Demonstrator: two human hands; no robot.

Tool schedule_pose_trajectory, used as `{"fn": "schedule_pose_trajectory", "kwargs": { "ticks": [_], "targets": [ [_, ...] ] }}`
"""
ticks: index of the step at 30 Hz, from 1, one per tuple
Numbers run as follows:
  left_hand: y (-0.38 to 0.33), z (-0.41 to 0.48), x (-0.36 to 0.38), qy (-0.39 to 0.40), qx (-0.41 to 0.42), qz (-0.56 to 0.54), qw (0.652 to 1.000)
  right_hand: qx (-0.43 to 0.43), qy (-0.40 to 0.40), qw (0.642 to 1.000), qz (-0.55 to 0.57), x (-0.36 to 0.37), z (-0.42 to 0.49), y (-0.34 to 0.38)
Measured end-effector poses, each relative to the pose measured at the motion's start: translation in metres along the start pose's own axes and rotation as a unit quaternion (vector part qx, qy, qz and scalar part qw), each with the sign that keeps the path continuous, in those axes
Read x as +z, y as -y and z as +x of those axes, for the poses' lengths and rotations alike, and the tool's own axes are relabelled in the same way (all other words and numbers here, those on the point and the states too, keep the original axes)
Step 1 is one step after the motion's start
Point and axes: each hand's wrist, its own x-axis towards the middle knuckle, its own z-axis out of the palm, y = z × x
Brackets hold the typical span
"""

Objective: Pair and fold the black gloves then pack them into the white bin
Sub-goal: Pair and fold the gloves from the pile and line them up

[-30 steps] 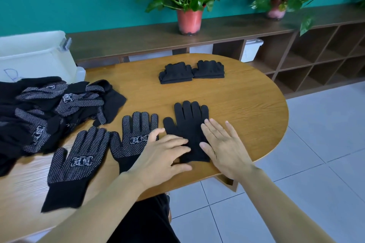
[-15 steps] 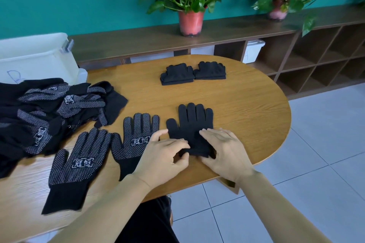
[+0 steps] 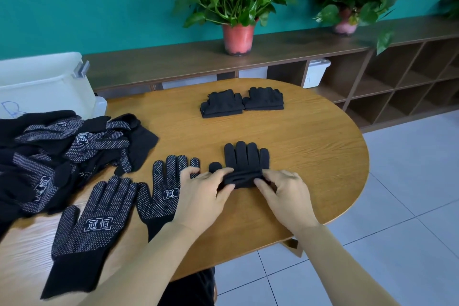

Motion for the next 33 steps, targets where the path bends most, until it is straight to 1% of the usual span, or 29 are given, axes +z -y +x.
{"fn": "schedule_pose_trajectory", "kwargs": {
  "ticks": [3,5,8,10,12,15,19,20,21,22,23,25,26,27,28,30,33],
  "targets": [
    [0.0,0.011,0.008,-0.037,-0.026,0.008,0.999,0.033,-0.023,0.999,0.008,0.006,0.01,0.004],
    [-0.001,0.018,0.01,-0.014,-0.071,0.02,0.997,0.053,-0.02,0.998,-0.002,0.011,0.016,0.005],
    [-0.004,0.023,0.011,0.051,-0.126,0.059,0.989,0.053,-0.023,0.997,-0.046,0.02,0.019,0.005],
    [-0.003,0.025,0.013,0.073,-0.148,0.072,0.984,0.038,-0.031,0.996,-0.081,0.024,0.02,0.005],
    [-0.004,0.026,0.013,0.077,-0.154,0.078,0.982,0.019,-0.043,0.993,-0.113,0.026,0.02,0.005],
    [-0.003,0.024,0.014,0.069,-0.139,0.084,0.984,0.003,-0.055,0.988,-0.144,0.025,0.02,0.007],
    [0.001,0.016,0.011,-0.008,-0.054,0.074,0.996,-0.018,-0.056,0.984,-0.169,0.012,0.015,0.011],
    [0.001,0.013,0.01,-0.014,-0.027,0.066,0.997,-0.03,-0.048,0.983,-0.177,0.009,0.014,0.013],
    [-0.001,0.011,0.007,0.002,0.0,0.06,0.998,-0.05,-0.031,0.98,-0.189,0.007,0.012,0.015],
    [-0.003,0.007,0.004,0.044,0.022,0.061,0.997,-0.077,0.0,0.976,-0.205,0.007,0.01,0.016],
    [-0.005,0.006,0.001,0.112,0.036,0.076,0.99,-0.103,0.041,0.969,-0.222,0.009,0.008,0.015],
    [-0.007,0.006,-0.004,0.264,0.044,0.113,0.957,-0.126,0.127,0.952,-0.249,0.014,0.005,0.009],
    [-0.007,0.007,-0.004,0.323,0.04,0.124,0.937,-0.118,0.162,0.946,-0.254,0.015,0.005,0.005],
    [-0.007,0.011,-0.004,0.362,0.033,0.134,0.922,-0.103,0.191,0.943,-0.254,0.016,0.006,0.001],
    [-0.007,0.016,-0.004,0.381,0.029,0.143,0.913,-0.086,0.216,0.94,-0.25,0.017,0.008,-0.002],
    [-0.007,0.024,-0.005,0.394,0.032,0.15,0.906,-0.067,0.239,0.938,-0.241,0.016,0.013,-0.004],
    [-0.003,0.036,-0.004,0.408,0.035,0.158,0.899,-0.084,0.246,0.942,-0.214,0.017,0.024,-0.004]
  ]
}}
